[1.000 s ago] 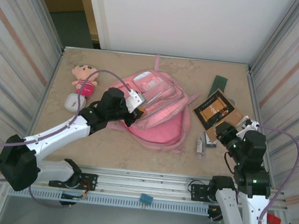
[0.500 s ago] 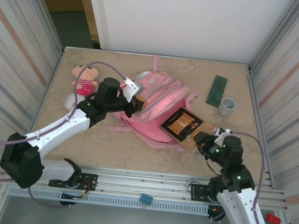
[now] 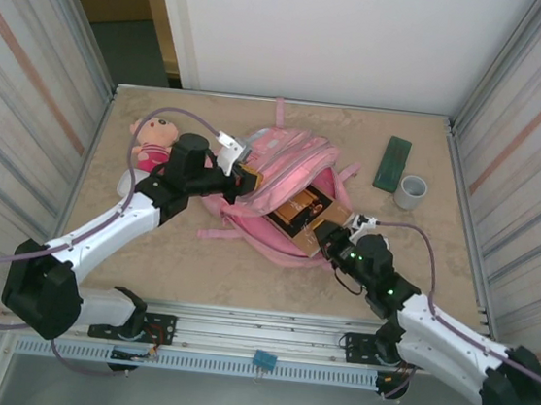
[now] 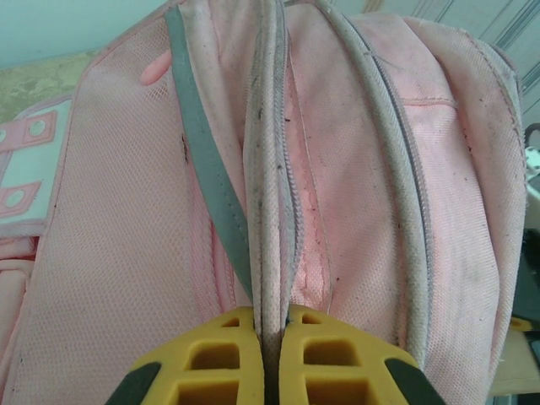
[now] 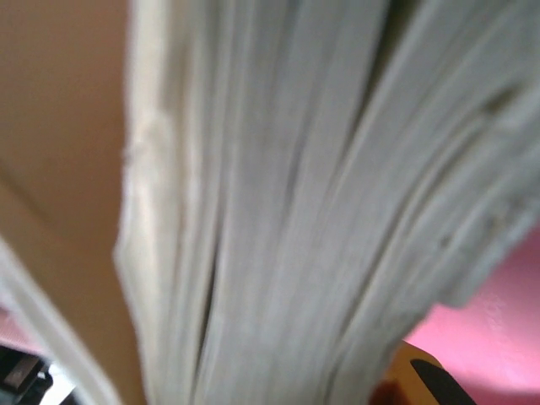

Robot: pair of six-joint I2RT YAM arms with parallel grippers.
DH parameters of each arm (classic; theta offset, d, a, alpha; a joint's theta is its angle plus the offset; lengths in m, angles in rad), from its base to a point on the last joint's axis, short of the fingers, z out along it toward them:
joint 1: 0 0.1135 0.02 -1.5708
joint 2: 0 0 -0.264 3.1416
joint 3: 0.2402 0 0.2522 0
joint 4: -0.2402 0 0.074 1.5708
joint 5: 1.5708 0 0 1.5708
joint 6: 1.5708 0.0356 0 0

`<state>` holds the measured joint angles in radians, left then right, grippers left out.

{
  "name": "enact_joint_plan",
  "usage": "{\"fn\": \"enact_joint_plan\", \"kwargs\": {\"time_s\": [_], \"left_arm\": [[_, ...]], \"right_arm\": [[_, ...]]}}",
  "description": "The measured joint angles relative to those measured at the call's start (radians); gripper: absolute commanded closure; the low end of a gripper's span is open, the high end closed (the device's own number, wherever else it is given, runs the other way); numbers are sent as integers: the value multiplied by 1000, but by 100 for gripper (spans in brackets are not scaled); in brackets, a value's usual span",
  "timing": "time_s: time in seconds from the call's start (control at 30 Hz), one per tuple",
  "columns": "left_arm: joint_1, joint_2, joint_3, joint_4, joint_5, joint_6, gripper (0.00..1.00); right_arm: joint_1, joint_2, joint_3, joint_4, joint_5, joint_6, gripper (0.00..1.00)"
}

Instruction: Pack books, pencil case, and school supplies into a backpack

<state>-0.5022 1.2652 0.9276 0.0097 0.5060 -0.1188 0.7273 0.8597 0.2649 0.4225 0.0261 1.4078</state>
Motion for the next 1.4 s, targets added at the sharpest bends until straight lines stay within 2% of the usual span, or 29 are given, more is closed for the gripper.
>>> {"fn": "enact_joint_plan", "kwargs": {"time_s": [0.2,0.33,0.57,0.77,0.87,1.0,1.07,1.3,1.4], "left_arm": [[14,0,0,29,27,-35,100],[24,0,0,47,45,-53,100],[37,0,0,64,67,-78,100],[38,0,0,68,83,-87,100],[39,0,0,70,89,-90,100],[39,0,0,70,88,-90,100],[39,0,0,70,88,-89,100],[41,0,0,70,81,-87,100],[44,-1,0,68,75,-76,100]], "right_arm": [[19,323,76,259,39,25,100],[19,495,152,367,63,25,100],[19,716,309,431,120,48,99],[18,912,415,434,134,78,93],[18,972,455,443,133,89,84],[10,986,481,408,122,108,51],[-1,986,485,375,106,118,42],[-36,895,441,277,51,129,27],[-61,814,386,220,16,126,26]]}}
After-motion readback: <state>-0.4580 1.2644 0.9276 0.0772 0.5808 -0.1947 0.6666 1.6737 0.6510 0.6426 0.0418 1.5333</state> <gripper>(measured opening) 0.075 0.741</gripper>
